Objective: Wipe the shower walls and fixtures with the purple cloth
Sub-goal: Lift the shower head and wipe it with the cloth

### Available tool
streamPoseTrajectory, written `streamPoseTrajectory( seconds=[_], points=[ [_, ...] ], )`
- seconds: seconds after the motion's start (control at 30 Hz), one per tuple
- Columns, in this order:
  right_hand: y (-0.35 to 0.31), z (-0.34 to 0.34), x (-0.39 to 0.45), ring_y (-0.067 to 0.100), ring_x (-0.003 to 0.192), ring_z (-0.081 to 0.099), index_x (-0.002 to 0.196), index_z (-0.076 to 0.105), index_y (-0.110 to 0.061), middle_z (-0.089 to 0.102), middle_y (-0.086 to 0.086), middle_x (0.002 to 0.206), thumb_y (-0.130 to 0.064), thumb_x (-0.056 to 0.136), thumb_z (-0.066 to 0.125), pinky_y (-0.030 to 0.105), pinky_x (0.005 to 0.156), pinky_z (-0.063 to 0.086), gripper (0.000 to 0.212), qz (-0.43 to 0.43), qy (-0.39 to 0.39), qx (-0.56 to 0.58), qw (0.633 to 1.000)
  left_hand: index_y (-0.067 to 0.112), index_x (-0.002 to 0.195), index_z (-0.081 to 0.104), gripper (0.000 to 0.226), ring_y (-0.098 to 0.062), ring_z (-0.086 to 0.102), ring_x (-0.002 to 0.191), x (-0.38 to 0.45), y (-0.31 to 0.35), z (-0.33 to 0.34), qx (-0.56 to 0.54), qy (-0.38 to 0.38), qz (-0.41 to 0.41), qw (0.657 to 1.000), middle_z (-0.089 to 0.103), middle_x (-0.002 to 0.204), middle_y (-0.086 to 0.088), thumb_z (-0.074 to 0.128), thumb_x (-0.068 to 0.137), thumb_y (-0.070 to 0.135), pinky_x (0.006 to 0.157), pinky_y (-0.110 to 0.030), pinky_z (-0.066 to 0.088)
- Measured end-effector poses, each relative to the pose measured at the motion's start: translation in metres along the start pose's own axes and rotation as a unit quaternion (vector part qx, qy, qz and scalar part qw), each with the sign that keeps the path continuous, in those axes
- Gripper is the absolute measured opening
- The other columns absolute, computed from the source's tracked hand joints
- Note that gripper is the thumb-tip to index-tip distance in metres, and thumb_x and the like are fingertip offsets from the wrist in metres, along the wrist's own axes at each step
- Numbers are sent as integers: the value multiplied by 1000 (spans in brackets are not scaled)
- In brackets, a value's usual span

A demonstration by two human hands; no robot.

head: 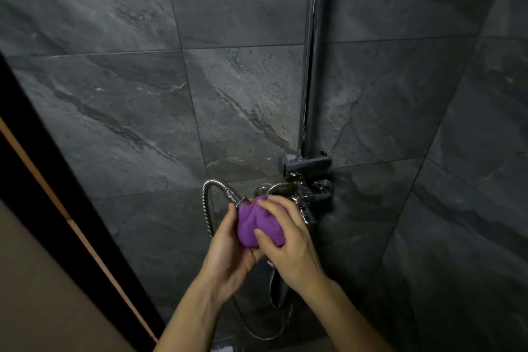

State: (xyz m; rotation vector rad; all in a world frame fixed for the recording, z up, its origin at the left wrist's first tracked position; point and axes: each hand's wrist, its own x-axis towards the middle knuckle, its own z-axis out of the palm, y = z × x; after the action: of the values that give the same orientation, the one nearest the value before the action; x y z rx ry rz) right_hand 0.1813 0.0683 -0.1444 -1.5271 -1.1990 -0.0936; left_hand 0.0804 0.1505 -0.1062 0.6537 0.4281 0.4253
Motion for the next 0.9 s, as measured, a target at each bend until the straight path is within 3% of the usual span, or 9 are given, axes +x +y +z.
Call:
streamPoseTrajectory(
  seconds=[0.13,0.23,0.33,0.47,0.53,0.6,0.67,0.8,0.9],
  points=[
    [-10,0,6,2,132,40,127,63,-21,42,1,143,-31,83,69,16,110,31,45,-14,-7,-17,1000,5,111,73,53,-23,73,93,2,1,-2,2,-9,-7,1000,71,115,-18,36,101,41,67,-34,62],
    [-1,-3,-8,2,135,37,126,61,-23,37,-2,148,-18,83,73,17,110,34,45,-32,-31,-52,998,4,124,62,57,-27,72,96,6,6,-5,13,4,5,1000,68,119,-21,36,99,48,73,-37,62],
    [13,-9,-30,4,137,37,123,60,-26,34,-7,149,-17,83,71,20,111,34,42,-37,-35,-51,997,10,120,61,57,-34,71,101,9,7,-9,7,11,16,1000,68,119,-21,34,96,54,75,-45,61],
    [34,-16,-54,1,138,35,123,57,-36,25,-23,150,-13,79,76,20,110,37,53,-10,-56,-67,996,14,117,63,52,-31,72,83,15,3,-15,31,58,43,997,72,105,-13,33,98,52,64,-42,61],
    [43,-19,-63,-1,138,33,124,55,-40,20,-28,151,-11,78,79,21,110,38,59,4,-64,-86,994,15,114,62,51,-35,67,96,17,4,-17,29,69,54,996,70,115,-13,32,98,53,77,-48,59],
    [50,-22,-69,-2,138,32,124,55,-40,21,-26,151,-10,79,77,21,111,38,59,18,-44,-85,995,16,115,60,50,-41,61,112,16,8,-15,7,76,59,995,67,123,-11,32,98,53,97,-57,48],
    [49,-23,-69,-1,137,34,125,58,-34,25,-22,151,-10,81,76,22,110,38,53,33,-13,-76,996,16,117,58,50,-43,59,116,16,8,-12,-15,79,65,995,67,125,-10,31,98,52,101,-61,42],
    [27,-13,-55,11,141,36,129,60,-24,32,-4,153,-23,88,67,26,113,35,41,-3,1,-68,998,18,115,58,49,-43,61,107,21,3,-10,-40,85,66,993,67,123,-7,29,99,54,88,-57,53],
    [24,-7,-52,13,145,29,133,55,-31,23,-8,157,-27,88,62,26,115,31,45,-48,-20,-103,993,19,113,59,50,-43,66,101,25,5,-14,-60,86,57,993,71,116,-5,31,98,56,70,-55,59]
  ],
)
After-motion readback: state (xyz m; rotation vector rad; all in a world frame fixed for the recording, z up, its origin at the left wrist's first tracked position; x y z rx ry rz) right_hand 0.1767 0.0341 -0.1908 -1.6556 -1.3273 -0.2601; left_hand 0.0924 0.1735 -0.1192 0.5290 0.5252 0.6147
